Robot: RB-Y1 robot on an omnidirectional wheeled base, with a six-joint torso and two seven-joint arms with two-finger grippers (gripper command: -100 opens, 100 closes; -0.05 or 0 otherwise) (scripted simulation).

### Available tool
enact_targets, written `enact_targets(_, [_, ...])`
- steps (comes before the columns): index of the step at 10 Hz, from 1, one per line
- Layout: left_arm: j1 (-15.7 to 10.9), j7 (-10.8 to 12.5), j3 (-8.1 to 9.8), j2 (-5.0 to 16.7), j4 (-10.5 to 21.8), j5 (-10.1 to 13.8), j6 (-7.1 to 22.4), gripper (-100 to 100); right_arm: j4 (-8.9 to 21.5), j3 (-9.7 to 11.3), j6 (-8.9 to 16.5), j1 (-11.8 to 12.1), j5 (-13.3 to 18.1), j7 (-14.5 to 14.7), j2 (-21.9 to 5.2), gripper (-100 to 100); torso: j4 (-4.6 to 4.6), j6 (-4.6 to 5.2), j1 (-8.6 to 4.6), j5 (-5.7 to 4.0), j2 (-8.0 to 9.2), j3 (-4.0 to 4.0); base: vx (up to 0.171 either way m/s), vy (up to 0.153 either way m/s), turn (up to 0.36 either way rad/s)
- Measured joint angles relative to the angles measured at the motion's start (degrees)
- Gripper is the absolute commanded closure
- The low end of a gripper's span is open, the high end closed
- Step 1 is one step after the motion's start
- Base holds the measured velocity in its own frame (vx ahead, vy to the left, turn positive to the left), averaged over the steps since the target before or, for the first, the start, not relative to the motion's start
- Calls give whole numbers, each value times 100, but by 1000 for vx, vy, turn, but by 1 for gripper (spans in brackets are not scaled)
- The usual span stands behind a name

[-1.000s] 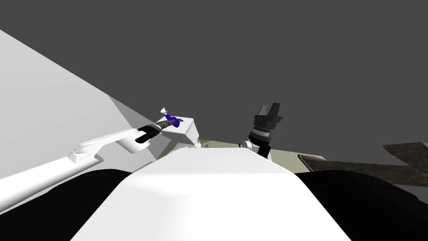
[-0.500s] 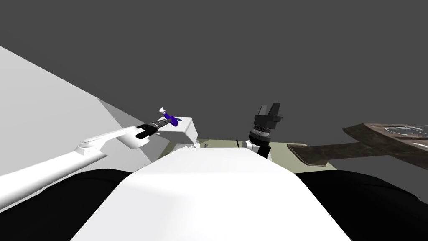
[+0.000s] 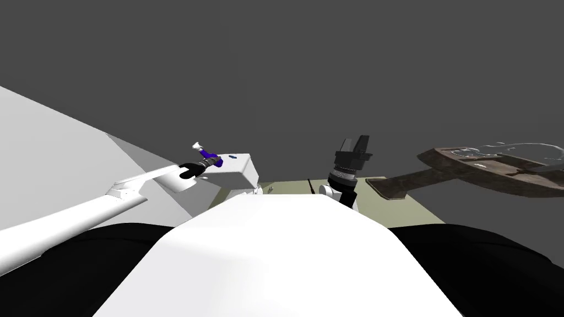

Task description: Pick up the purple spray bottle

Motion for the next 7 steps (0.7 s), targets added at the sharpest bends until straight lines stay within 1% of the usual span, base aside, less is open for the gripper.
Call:
enact_targets(1, [-204,-80,-178,-3,184,170,16,-100,0,1,0,-3,0,0,0,0,-2,25,6,9,26,9,-214,39,-369])
enact_targets(2, [-385,-150,-338,-12,392,266,-10,-100,1,1,1,-3,0,0,0,0,-9,46,1,27,21,3,-127,6,-256])
enact_targets(3, [-522,-167,-412,-13,549,310,-38,-100,0,0,0,-2,0,0,0,0,-15,42,-5,23,-8,-13,-32,-2,-25])
enact_targets(4, [-570,-162,-411,-33,681,298,-40,-100,0,0,0,0,0,0,0,0,-22,36,-7,23,-41,-31,18,-9,45])
enact_targets(5, [-617,-165,-435,-34,894,303,-91,-100,0,0,0,1,0,0,0,0,-28,37,-9,23,-64,-45,-167,-27,-328])
enact_targets(6, [-832,-256,-634,-77,1091,445,-98,-100,0,1,0,-3,0,0,0,0,-23,50,-16,23,-24,-26,-225,12,-409])
enact_targets(7, [-1003,-324,-806,-70,1272,567,-102,-100,0,1,1,-3,0,0,0,0,-15,45,-5,23,-1,-10,-118,25,-203])
